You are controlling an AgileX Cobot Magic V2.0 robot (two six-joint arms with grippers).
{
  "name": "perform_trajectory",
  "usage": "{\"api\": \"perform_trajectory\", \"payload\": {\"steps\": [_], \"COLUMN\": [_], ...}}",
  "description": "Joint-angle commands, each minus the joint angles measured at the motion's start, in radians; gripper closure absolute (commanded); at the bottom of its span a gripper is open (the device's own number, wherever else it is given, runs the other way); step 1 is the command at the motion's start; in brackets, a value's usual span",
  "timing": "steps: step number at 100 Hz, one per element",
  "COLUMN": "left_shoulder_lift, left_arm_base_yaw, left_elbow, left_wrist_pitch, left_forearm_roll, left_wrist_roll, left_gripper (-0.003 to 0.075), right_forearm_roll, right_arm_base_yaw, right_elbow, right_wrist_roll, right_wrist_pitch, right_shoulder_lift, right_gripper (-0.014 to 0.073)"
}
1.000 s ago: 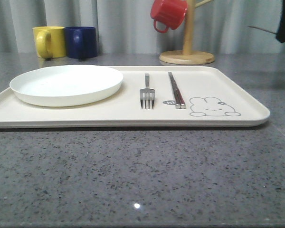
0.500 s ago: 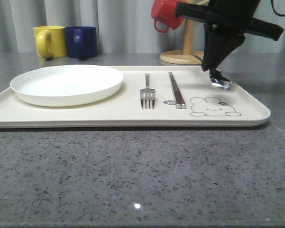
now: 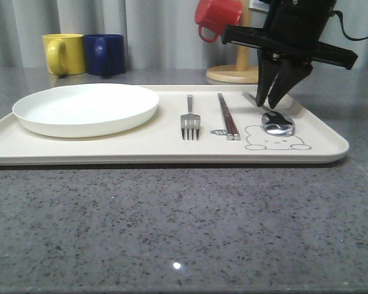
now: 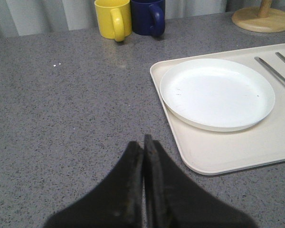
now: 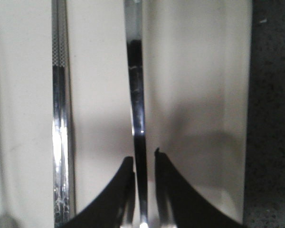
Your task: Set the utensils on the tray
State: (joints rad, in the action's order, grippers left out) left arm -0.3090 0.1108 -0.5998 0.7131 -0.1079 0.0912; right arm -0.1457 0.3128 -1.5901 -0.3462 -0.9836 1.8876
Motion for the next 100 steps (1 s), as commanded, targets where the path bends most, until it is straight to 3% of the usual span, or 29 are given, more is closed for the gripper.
{"api": "perform_trajectory", "payload": {"steps": [1, 9, 27, 34, 50, 76, 100], "left_shoulder_lift": [-0.01, -0.01, -0.01, -0.01, -0.01, -0.01, -0.01], "left_arm_base_yaw": [0.006, 0.006, 0.006, 0.006, 0.006, 0.006, 0.006], "left_elbow": [-0.024, -0.024, -0.024, -0.024, -0.024, -0.024, -0.024], "left_wrist_pitch": [-0.074, -0.074, -0.074, -0.074, -0.074, -0.074, -0.074], "left_forearm_roll": [-0.006, -0.006, -0.006, -0.006, -0.006, -0.006, -0.006], "left_wrist_roll": [-0.008, -0.008, -0.008, -0.008, -0.008, -0.008, -0.008], "left_gripper": [0.0739, 0.0739, 0.0739, 0.0739, 0.0739, 0.0739, 0.0739], "right_forearm_roll": [0.004, 0.005, 0.047, 0.072, 0.146, 0.194, 0.202], "right_arm_base_yaw": [-0.002, -0.002, -0.002, -0.002, -0.004, -0.012, -0.017], "right_elbow": [-0.029, -0.029, -0.029, -0.029, -0.029, 0.007, 0.159], "right_wrist_roll": [-0.003, -0.003, -0.003, -0.003, -0.002, -0.002, -0.002], "right_wrist_pitch": [0.037, 0.047, 0.051, 0.054, 0.026, -0.008, 0.038], "right_shoulder_lift": [-0.055, -0.057, -0.099, -0.133, -0.219, -0.332, -0.464], "right_gripper": [0.0301, 0.0245, 0.0268, 0.0359, 0.0666, 0.0655, 0.0655]}}
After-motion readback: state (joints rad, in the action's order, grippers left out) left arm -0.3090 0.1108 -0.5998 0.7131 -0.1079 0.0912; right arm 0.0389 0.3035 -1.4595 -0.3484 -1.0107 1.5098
